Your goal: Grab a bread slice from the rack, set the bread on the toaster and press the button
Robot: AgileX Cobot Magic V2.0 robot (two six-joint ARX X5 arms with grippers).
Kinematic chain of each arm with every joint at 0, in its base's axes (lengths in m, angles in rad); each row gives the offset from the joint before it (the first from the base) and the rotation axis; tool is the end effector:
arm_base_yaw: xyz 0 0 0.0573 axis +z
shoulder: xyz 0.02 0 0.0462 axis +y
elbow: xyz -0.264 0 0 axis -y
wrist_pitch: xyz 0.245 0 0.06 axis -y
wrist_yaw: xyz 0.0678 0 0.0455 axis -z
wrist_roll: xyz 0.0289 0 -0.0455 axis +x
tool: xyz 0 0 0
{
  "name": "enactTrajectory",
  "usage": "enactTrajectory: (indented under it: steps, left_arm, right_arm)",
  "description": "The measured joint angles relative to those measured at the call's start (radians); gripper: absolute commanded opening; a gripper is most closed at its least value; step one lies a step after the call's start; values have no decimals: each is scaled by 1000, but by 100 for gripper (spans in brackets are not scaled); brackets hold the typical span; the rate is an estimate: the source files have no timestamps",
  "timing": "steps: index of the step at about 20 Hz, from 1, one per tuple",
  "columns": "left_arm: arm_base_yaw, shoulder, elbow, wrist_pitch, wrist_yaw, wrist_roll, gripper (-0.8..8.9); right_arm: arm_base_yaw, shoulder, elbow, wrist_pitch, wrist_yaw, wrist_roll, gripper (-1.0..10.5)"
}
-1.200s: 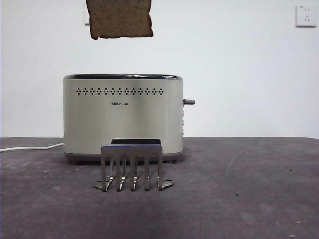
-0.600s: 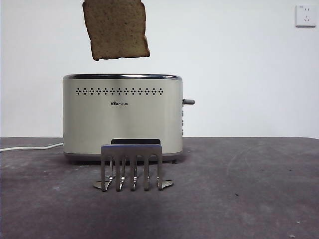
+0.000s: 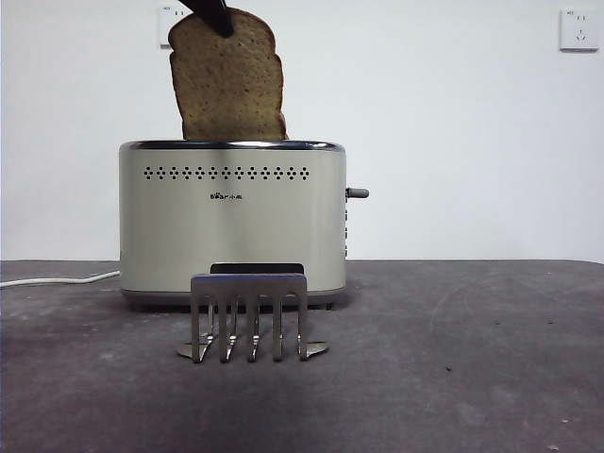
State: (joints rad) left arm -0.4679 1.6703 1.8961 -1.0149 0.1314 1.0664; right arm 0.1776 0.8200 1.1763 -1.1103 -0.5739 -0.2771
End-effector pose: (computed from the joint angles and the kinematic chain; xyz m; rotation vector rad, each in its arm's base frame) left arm 0.3013 -0.1565 0.4111 1.1106 0.4141 -0.9420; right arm 0.1111 0.0359 0.3752 -0.0998 0.6499 0.8120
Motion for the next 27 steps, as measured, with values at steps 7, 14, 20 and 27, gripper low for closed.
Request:
enactTrajectory:
  steps: [7, 14, 20, 27]
  left_arm:
    - [34, 62, 0, 12, 37, 0, 3]
    - [55, 93, 0, 94, 73, -58, 350]
    - [55, 93, 0, 153, 2, -243, 350]
    - [55, -61, 0, 102, 0, -639, 350]
  right_arm:
    - [0, 3, 0, 1, 0, -5, -11]
    - [0, 98, 0, 146, -1, -9, -12]
    - [0, 224, 0, 359, -2, 47, -12]
    - [0, 426, 0, 731, -65, 237, -12]
